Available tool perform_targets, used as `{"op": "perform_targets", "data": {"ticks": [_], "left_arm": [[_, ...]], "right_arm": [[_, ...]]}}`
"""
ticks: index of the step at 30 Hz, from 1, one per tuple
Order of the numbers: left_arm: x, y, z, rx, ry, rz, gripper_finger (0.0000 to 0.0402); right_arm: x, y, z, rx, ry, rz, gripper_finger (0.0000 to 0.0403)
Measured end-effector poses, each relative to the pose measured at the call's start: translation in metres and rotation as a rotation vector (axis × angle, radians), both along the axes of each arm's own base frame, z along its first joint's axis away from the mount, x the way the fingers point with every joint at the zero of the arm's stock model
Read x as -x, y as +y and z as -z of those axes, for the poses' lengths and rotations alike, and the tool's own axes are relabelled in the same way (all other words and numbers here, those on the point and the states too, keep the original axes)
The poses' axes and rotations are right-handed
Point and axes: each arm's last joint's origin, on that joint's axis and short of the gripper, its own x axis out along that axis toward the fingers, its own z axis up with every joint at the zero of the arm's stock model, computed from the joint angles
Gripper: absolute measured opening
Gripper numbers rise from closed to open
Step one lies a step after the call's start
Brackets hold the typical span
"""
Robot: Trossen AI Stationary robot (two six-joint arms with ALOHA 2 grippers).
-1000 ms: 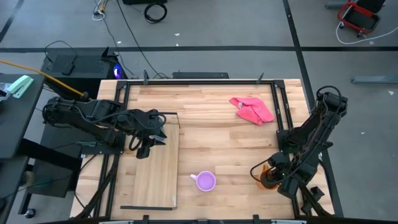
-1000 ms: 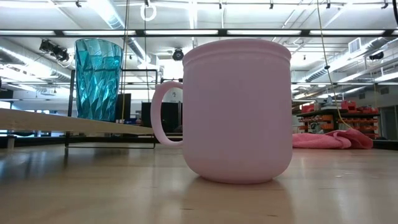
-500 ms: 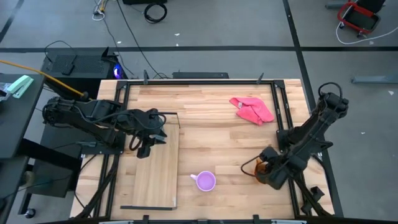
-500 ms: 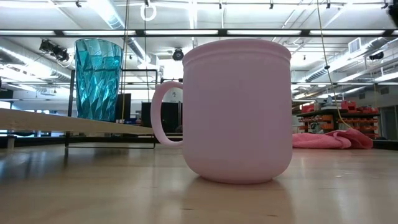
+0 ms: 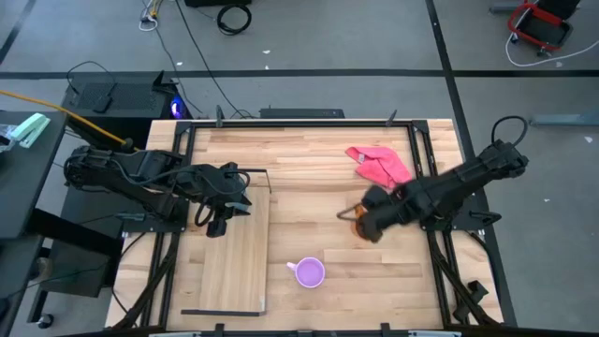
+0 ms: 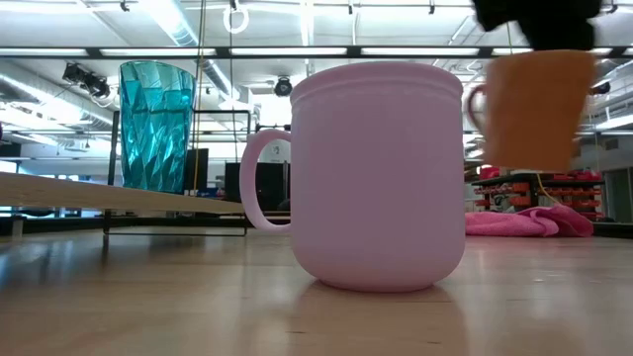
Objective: Stack small to large cups/mugs on shelf
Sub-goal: Put the orange mug on the shelf
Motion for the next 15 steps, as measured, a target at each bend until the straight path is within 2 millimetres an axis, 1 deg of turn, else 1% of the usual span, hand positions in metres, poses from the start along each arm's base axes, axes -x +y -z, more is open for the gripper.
{"op": "perform_targets", "data": {"ticks": [4,8,10,15], "left_arm": [[0.0,0.0,0.0,-0.017,-0.002,0.016,0.0118],[0.0,0.0,0.0,-0.021,-0.002,0.015,0.0118],[0.0,0.001,0.0,-0.025,-0.004,0.01,0.012],[0.0,0.001,0.0,-0.037,-0.006,0.001,0.0119]], "right_arm": [[-0.02,-0.031,-0.014,0.018,-0.085,-0.059,0.0015],[-0.038,-0.056,-0.019,0.02,-0.194,-0.139,0.0015],[-0.045,-0.066,-0.018,0.019,-0.207,-0.157,0.0015],[-0.058,-0.085,-0.002,0.009,-0.14,-0.195,0.0015]]}}
